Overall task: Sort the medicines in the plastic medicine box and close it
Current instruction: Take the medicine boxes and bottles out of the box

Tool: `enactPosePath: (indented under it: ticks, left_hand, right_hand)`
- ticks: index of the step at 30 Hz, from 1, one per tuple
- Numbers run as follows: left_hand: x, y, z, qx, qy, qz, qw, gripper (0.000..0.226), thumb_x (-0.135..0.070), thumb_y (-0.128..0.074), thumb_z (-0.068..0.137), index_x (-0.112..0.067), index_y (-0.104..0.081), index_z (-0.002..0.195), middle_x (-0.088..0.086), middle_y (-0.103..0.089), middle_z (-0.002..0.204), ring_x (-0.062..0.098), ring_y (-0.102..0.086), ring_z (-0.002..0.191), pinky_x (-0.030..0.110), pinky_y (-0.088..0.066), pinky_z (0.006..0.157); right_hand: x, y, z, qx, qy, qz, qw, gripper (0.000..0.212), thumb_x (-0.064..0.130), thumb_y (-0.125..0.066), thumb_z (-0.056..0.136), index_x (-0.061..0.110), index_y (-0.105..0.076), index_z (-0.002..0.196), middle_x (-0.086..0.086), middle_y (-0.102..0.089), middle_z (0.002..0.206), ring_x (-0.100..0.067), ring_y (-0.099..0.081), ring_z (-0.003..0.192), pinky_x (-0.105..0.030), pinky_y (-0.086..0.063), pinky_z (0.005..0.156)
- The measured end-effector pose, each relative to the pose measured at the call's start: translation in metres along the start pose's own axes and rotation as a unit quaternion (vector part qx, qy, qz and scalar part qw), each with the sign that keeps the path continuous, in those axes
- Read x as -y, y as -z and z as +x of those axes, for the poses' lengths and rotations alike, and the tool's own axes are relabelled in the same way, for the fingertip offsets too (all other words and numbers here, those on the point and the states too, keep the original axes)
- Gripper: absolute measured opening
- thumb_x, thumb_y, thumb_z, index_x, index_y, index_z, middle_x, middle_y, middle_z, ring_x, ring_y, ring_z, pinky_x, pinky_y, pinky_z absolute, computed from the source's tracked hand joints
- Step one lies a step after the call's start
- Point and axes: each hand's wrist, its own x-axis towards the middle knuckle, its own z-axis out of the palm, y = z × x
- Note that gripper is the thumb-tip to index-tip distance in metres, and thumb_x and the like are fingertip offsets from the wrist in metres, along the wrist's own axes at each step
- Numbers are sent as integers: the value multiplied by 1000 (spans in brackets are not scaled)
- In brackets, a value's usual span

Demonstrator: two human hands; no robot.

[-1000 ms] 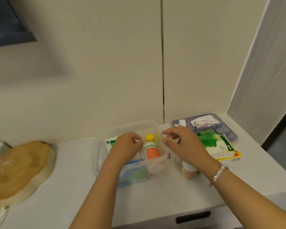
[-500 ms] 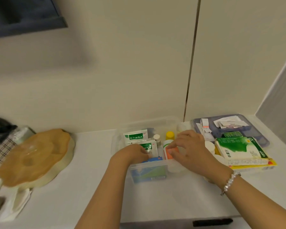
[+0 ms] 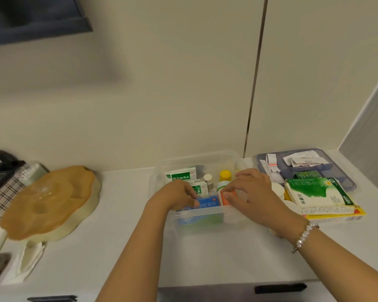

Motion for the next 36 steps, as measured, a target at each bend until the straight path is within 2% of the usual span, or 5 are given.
enactPosePath:
  ticks: [7,14,26,31,36]
  left_hand:
    - [-4,22,-20,-143,-75,-218,962,3,-31,-68,81,-31,-67,78,-5,-70,74,0,-65,59,15,-49,55]
    - [6,36,-39,-196,-78,-363,908,11,-35,-67,80,-28,-73,74,-9,-73,72,4,-67,64,24,-53,66]
    - [43,34,-75,-65,-36,-345,936,13,-33,-73,75,-21,-74,77,-5,-75,72,7,-68,63,18,-54,61]
    - [52,12,-87,-50,-12,-343,938,8,-29,-73,76,-22,-73,78,-11,-73,67,0,-67,59,12,-48,50]
    - [60,-15,-90,-16,17,-340,940,8,-34,-71,77,-26,-71,78,-7,-73,75,4,-67,66,18,-54,63]
  right_hand:
    - [11,-1,-15,1,58,-9,998,31,57,-51,80,36,-72,88,22,-66,98,-1,-37,112,-31,-8,105]
    - [20,-11,-7,-38,10,-36,999,26,56,-55,78,39,-73,87,13,-68,92,-4,-41,104,-27,-5,103]
    - [24,0,5,-40,-16,-17,999,22,41,-59,82,32,-71,99,9,-67,107,-12,-43,118,-26,-12,101]
    - [45,0,-18,-129,17,39,991,16,34,-63,82,23,-73,87,7,-67,87,-18,-51,94,-25,-34,83]
    - [61,-11,-38,164,-117,166,965,20,53,-52,81,35,-59,87,6,-67,79,-6,-62,64,-16,-44,59]
